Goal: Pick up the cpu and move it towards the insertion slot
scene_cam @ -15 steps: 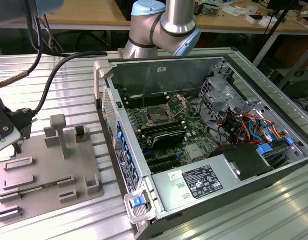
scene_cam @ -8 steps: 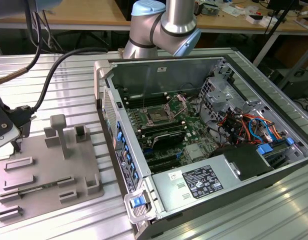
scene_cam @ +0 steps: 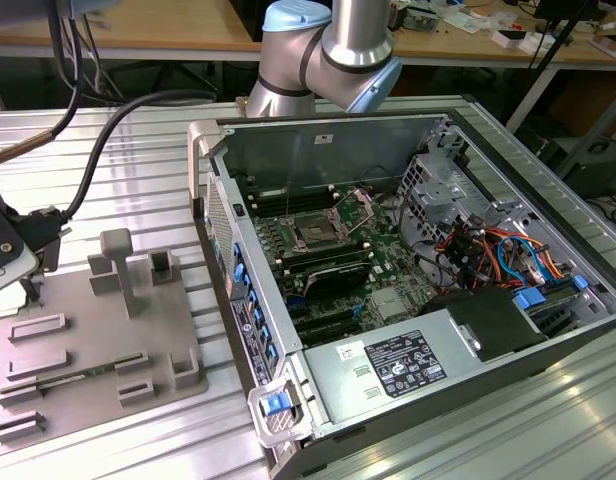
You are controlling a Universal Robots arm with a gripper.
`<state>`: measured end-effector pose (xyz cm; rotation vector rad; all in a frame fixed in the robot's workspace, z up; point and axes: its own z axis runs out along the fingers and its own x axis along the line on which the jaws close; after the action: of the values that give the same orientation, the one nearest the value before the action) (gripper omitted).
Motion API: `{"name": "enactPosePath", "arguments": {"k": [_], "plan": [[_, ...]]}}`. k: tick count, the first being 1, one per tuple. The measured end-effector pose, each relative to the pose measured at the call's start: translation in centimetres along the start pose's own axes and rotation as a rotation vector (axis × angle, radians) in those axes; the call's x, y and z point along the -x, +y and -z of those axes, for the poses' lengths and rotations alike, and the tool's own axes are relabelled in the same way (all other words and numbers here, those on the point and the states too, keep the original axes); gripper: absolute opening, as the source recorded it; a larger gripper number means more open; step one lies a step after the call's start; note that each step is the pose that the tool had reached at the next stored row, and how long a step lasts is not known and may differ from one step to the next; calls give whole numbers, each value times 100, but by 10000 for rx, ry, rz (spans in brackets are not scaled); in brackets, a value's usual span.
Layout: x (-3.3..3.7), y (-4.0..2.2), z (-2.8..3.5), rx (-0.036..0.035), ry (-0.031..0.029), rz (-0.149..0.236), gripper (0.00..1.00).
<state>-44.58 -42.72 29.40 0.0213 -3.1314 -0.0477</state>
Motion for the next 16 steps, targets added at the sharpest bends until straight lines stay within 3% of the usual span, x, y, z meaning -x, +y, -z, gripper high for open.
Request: {"name": "enactPosePath", "arguments": {"k": [16], "plan": [[-1,2,84,1,-1,0,55]]}}
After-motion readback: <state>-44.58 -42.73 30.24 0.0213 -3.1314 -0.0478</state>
